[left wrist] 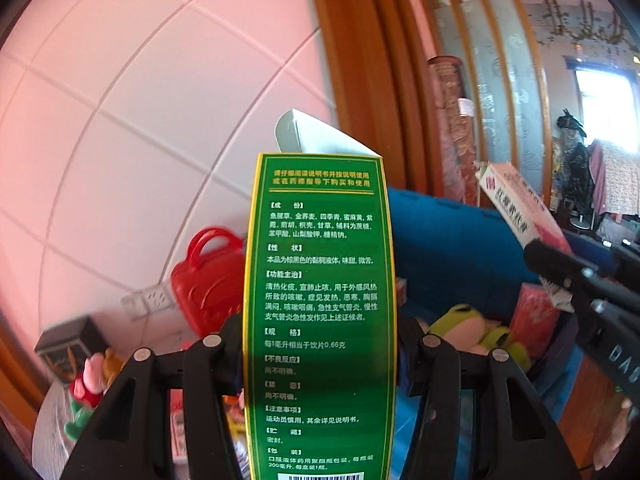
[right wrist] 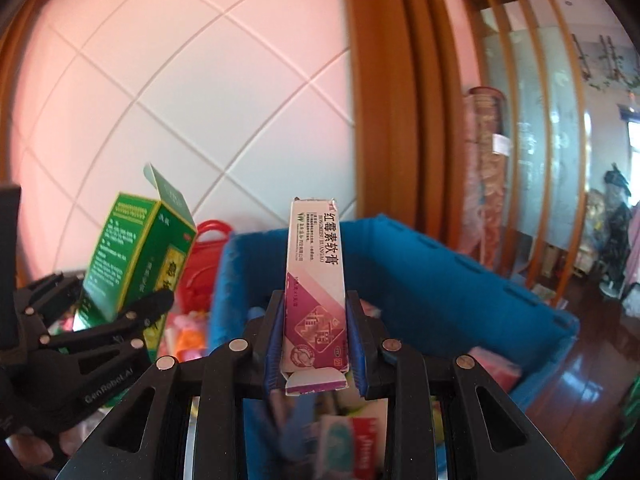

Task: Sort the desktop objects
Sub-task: 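Carry both boxes over the blue crate and open both grippers to drop them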

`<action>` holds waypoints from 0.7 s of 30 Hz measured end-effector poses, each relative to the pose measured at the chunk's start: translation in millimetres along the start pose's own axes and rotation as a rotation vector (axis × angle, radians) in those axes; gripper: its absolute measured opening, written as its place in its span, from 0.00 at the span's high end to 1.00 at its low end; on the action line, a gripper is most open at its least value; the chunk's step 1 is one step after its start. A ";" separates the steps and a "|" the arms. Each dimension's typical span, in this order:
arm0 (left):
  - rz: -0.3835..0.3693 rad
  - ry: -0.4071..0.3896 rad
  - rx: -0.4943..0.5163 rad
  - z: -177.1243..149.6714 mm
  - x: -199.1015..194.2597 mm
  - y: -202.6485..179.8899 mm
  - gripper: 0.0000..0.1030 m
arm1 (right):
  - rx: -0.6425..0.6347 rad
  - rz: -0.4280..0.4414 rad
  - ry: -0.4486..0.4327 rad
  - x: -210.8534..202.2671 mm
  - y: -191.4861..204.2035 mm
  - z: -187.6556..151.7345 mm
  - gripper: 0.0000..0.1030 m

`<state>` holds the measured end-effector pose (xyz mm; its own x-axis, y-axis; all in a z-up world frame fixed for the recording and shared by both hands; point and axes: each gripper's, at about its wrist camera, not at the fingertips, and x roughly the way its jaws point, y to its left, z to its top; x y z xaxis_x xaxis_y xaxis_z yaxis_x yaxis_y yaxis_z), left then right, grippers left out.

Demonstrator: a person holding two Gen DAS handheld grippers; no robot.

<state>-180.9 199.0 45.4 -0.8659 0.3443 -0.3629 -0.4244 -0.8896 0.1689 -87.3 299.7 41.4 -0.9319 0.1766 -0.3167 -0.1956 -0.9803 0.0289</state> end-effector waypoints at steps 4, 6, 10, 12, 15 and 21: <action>-0.039 -0.031 0.037 22.1 7.1 -40.9 0.49 | 0.006 -0.080 -0.001 7.4 -37.4 2.0 0.73; -0.051 -0.031 0.063 26.5 10.5 -60.7 0.49 | 0.022 -0.106 0.004 10.3 -54.6 2.5 0.73; -0.076 -0.017 0.108 23.6 17.1 -89.5 0.49 | 0.028 -0.165 0.004 13.4 -78.5 0.7 0.73; -0.090 -0.003 0.114 21.6 20.7 -98.0 0.49 | 0.029 -0.174 0.015 16.6 -86.7 -0.7 0.73; -0.103 0.020 0.117 20.1 26.3 -104.8 0.49 | 0.031 -0.180 0.033 22.7 -94.7 -3.5 0.73; -0.088 0.036 0.102 12.3 30.7 -99.6 0.17 | 0.031 -0.202 0.040 27.8 -98.3 -8.3 0.54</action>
<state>-168.5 301.9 28.7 -0.8149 0.4072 -0.4125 -0.5248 -0.8205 0.2267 -91.5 400.2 21.9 -0.8603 0.3647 -0.3562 -0.3869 -0.9221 -0.0097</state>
